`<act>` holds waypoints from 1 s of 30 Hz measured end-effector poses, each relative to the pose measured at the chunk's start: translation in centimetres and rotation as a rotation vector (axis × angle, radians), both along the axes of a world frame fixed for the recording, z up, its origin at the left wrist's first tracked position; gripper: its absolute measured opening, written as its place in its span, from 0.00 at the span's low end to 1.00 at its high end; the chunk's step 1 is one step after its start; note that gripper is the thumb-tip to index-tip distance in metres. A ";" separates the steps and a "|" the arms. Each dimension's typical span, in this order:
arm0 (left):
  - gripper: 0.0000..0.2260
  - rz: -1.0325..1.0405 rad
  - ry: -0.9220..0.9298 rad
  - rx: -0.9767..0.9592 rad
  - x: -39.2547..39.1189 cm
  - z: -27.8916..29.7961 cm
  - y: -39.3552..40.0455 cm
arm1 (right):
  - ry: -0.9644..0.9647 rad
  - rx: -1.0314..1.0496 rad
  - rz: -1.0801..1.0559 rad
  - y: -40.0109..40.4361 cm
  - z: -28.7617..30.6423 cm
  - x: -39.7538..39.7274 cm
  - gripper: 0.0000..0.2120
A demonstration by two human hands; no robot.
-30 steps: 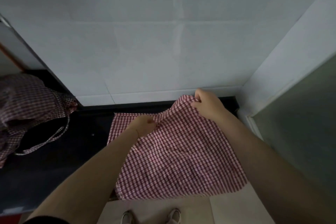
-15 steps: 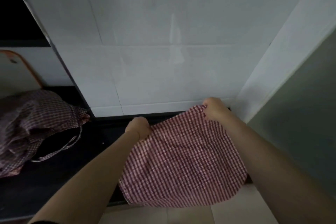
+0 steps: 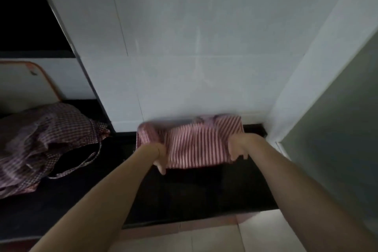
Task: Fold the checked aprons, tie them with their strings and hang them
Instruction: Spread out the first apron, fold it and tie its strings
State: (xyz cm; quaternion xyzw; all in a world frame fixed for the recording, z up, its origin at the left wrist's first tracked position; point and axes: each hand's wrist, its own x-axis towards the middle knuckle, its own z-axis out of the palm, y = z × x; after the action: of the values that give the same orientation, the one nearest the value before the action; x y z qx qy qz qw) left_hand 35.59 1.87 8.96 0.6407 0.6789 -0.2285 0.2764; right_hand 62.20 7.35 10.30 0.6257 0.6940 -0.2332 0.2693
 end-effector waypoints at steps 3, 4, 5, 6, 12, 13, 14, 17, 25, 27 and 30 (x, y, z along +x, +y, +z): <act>0.13 0.130 -0.082 0.105 0.8 -2.9 -1.0 | -0.025 0.103 -0.093 -0.4 -3.3 -0.2 0.29; 0.13 0.166 -0.055 0.272 1.2 -3.8 -1.1 | -0.025 0.181 -0.081 -0.5 -4.4 -0.4 0.31; 0.12 0.196 -0.040 0.396 1.6 -4.5 -1.1 | 0.011 0.220 -0.059 -0.8 -5.3 -0.6 0.30; 0.11 0.221 -0.061 0.463 1.9 -5.5 -1.1 | 0.081 0.235 -0.027 -1.2 -6.7 -0.9 0.27; 0.29 0.098 -0.095 0.468 2.2 -11.1 -0.2 | 0.328 0.437 -0.019 -2.1 -12.1 -1.6 0.32; 0.32 0.062 -0.092 0.462 2.5 -11.8 0.3 | 0.367 0.437 -0.047 -1.7 -12.6 -1.8 0.35; 0.33 0.020 -0.090 0.447 2.9 -12.3 0.8 | 0.411 0.424 -0.069 -1.4 -13.0 -2.0 0.36; 0.35 -0.160 -0.055 0.372 3.9 -13.3 2.2 | 0.421 0.384 -0.028 -0.7 -13.8 -2.2 0.31; 0.17 -0.327 0.104 0.341 4.9 -14.3 4.3 | 0.364 0.450 -0.019 1.1 -12.7 -1.5 0.19; 0.14 -0.389 0.162 0.376 4.5 -13.9 4.6 | 0.317 0.569 -0.078 1.5 -11.9 -0.4 0.18; 0.08 -0.420 0.164 0.425 3.3 -12.3 4.6 | 0.209 0.759 -0.164 1.8 -10.5 2.1 0.20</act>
State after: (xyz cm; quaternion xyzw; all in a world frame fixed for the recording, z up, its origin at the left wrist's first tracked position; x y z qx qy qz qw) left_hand 38.93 6.48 -3.34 0.7898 0.5844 -0.1843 0.0271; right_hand 64.30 9.11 -0.16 0.7070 0.7021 -0.0435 -0.0728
